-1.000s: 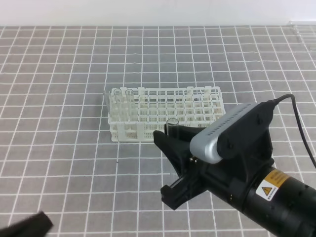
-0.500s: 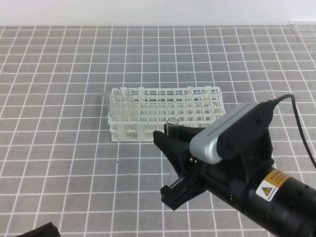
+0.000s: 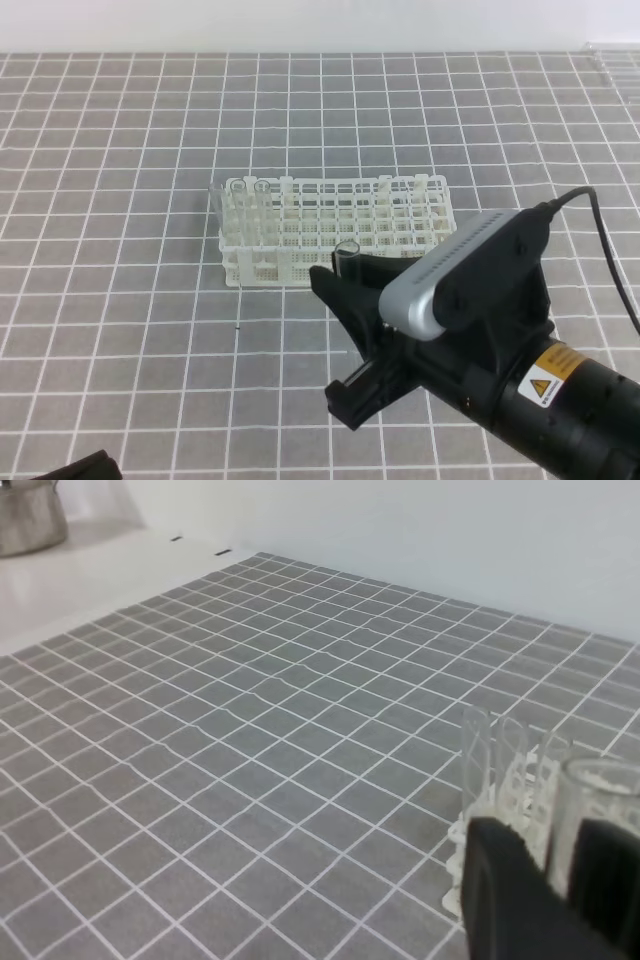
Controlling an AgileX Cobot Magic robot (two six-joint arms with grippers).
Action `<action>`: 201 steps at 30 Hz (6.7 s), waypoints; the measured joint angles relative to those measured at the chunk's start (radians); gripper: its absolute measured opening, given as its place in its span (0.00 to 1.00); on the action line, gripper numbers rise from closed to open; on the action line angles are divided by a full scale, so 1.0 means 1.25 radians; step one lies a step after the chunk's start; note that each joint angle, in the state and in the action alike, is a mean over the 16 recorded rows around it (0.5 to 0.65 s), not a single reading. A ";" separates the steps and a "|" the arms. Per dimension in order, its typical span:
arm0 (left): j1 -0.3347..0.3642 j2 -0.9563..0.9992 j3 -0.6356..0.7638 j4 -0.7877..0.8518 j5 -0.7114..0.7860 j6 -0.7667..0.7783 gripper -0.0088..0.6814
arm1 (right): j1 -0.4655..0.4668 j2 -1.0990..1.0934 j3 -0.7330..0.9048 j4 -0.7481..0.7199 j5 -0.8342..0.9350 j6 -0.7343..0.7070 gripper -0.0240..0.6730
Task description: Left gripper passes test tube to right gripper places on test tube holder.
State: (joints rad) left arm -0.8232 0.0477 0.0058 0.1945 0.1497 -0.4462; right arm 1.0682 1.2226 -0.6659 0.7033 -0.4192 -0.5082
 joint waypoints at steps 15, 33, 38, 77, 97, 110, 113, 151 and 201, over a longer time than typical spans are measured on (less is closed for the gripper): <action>0.000 -0.001 -0.001 0.000 0.001 0.000 0.01 | -0.041 0.075 0.011 -0.185 -0.163 0.116 0.17; 0.000 0.002 0.002 0.000 -0.002 0.000 0.01 | -0.214 0.334 -0.176 -0.363 -0.269 0.316 0.17; 0.000 0.002 0.001 0.000 -0.001 0.000 0.01 | -0.241 0.399 -0.251 -0.370 -0.261 0.316 0.17; 0.000 0.001 0.001 0.000 -0.001 0.000 0.01 | -0.260 0.566 -0.354 -0.410 -0.303 0.386 0.17; 0.000 0.002 0.001 0.000 0.008 0.000 0.01 | -0.270 0.589 -0.374 -0.407 -0.312 0.387 0.17; 0.000 0.002 0.000 0.000 0.009 0.000 0.01 | -0.270 0.598 -0.376 -0.407 -0.307 0.386 0.17; 0.000 0.001 -0.001 0.000 0.010 0.000 0.01 | -0.270 0.598 -0.376 -0.407 -0.305 0.386 0.18; 0.000 0.002 0.003 0.000 0.019 -0.001 0.01 | -0.271 0.047 -0.209 -0.411 0.234 0.325 0.06; 0.000 0.002 0.003 0.000 0.035 0.000 0.01 | -0.798 -0.991 0.511 -0.345 0.478 0.251 0.02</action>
State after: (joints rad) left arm -0.8236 0.0507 0.0094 0.1950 0.1935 -0.4468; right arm 0.0711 -0.0159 -0.0267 0.2717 0.1779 -0.1947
